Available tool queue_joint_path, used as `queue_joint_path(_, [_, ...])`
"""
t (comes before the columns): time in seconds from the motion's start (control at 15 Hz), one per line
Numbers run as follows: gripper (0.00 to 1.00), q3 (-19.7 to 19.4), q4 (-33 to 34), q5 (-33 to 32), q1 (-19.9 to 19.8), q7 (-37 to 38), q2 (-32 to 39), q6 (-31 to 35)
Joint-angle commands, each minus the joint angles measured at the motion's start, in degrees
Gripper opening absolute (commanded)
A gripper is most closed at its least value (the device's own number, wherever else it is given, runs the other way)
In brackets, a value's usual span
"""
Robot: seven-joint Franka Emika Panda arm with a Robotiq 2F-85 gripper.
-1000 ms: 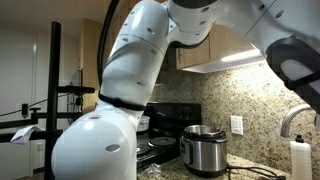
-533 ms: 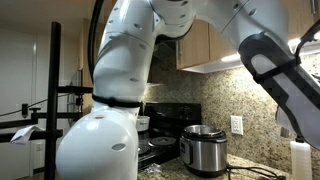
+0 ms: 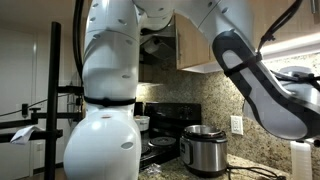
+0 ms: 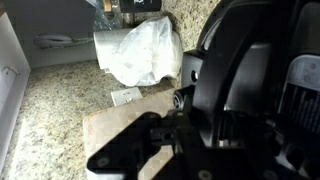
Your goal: Close the lid
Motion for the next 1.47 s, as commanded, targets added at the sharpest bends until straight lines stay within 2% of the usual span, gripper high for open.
queue_joint_path(0.0, [0.02, 0.64, -5.38, -4.06, 2.00, 2.31, -7.68, -1.26])
queue_joint_path(0.8, [0.02, 1.36, -16.77, -9.30, 8.26, 0.40, -19.23, -1.05])
queue_joint_path(1.4, [0.02, 0.93, -24.40, -9.21, 11.77, -1.80, -29.03, 0.52])
